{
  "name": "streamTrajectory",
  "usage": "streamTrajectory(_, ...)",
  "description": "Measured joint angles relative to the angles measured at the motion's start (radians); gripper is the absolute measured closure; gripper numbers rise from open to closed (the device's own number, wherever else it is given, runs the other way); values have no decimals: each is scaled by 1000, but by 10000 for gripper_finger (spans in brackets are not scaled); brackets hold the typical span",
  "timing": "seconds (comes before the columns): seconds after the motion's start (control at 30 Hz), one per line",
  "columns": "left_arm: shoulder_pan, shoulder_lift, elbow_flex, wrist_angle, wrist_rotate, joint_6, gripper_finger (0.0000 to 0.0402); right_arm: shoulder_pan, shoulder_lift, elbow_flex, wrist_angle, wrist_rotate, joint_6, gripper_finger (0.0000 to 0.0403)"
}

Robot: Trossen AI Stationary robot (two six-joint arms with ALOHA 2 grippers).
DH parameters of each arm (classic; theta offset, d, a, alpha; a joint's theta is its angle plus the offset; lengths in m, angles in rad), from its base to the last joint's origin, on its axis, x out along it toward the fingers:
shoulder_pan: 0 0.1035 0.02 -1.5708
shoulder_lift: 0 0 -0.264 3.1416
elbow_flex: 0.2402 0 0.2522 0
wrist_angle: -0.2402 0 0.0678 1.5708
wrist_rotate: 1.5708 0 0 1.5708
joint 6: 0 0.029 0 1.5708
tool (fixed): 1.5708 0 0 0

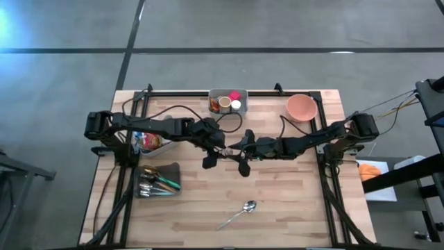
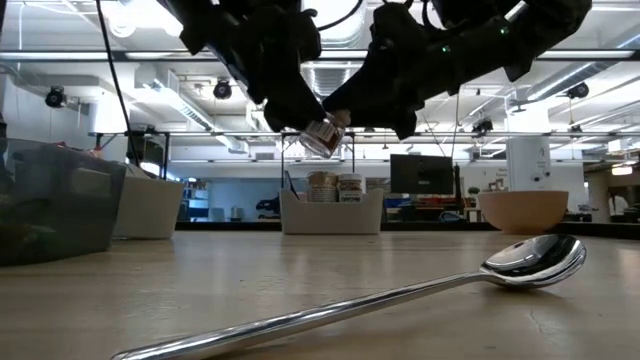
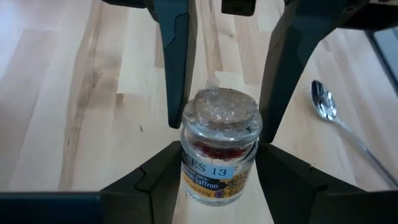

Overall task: Pick & Place Food Item
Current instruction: Put the brown spice bottle into the top gray bin

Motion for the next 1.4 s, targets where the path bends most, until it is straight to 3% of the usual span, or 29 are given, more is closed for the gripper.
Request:
streamTrajectory(0.23, 0, -63, 1, -1, -16, -103, 203, -15, -74, 2, -52, 13, 4, 236)
streamTrajectory(0.5, 0, -209, 0, -36, -11, -182, 203, -110, -225, -1, -183, 73, -13, 236)
streamTrajectory(0.7, -1, -307, 0, -36, -15, -182, 203, -266, -329, 0, -254, 63, -32, 236)
streamTrajectory(0.83, 0, -362, -1, -40, -19, -182, 203, -393, -348, 0, -280, -46, -14, 236)
streamTrajectory(1.07, -1, -451, -3, -46, -57, -129, 203, -514, -289, 117, -426, -87, -49, 236)
streamTrajectory(1.4, 4, -509, -5, -153, -168, -174, 203, -609, -20, 490, -708, -87, -141, 236)
